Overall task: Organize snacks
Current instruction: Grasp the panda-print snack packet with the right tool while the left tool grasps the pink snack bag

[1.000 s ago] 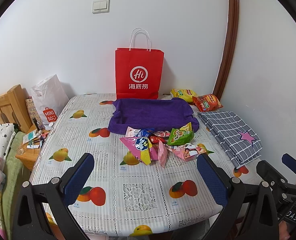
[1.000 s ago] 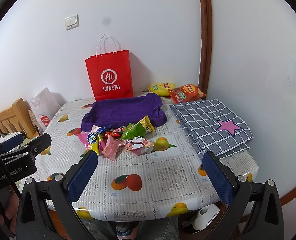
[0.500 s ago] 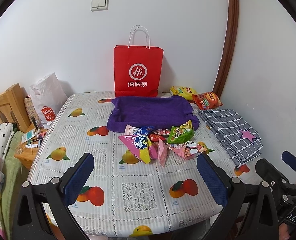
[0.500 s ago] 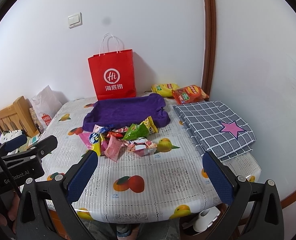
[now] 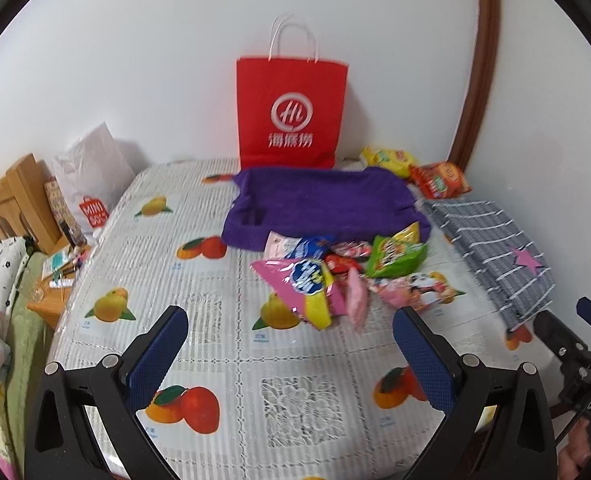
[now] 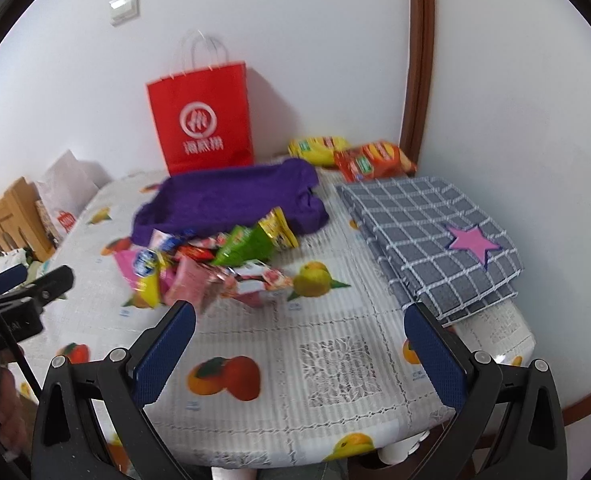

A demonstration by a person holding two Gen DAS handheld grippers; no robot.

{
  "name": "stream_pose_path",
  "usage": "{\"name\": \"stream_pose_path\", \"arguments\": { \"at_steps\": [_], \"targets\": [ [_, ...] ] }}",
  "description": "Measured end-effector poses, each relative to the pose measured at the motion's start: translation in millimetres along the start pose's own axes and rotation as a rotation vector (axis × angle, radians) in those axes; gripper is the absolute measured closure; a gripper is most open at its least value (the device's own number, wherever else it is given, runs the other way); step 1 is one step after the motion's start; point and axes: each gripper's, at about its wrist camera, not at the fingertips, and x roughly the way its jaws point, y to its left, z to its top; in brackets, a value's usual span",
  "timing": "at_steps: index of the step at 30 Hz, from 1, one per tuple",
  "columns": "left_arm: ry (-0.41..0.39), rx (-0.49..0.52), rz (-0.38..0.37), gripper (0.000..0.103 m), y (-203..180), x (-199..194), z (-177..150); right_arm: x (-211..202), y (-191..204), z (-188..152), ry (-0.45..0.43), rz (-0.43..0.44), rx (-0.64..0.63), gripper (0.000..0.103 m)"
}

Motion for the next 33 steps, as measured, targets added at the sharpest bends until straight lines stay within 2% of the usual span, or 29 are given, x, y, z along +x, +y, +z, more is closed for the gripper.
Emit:
{"name": "stream_pose_path", "arguments": {
  "at_steps": [7,10,17,19,21,25,27,33],
  "targets": [
    [0.096,-0.054,0.000,0.002,22.7,58.7,-2.2,59.5,-7.1,4.4,0.074,0.005,0.006,0.002],
    [0.110,-0.076,-0.005,0.002,32.7,73.3,-1.5,77.4,-1.0,9.7,0.084,0.046,-0.010,0.002],
    [0.131,-0.110,-0.004,0.002,56.9,93.7,1.6,120.7,27.6,25.1,0.127,0.068,-0.067,0.002],
    [0.128,-0.114,-0.001,0.002,62.7,96.7,2.7,138.1,34.7,27.4,0.152,0.070,-0.084,0.005],
    [0.126,-0.118,-0.004,0.002,67.4,98.7,3.3,153.0,37.9,26.5,0.187,0.066,-0.094,0.014],
    [0.123,-0.135,-0.046,0.002,70.4,103.1,4.6,175.4,40.2,19.0,0.249,0.078,-0.111,0.026],
    [0.130,-0.139,-0.074,0.002,67.3,108.7,6.5,178.5,38.5,13.8,0.259,0.087,-0.108,0.035],
    [0.145,-0.101,-0.106,0.002,41.3,125.7,13.0,168.6,26.8,-3.3,0.239,0.098,-0.094,0.044]
  ]
}}
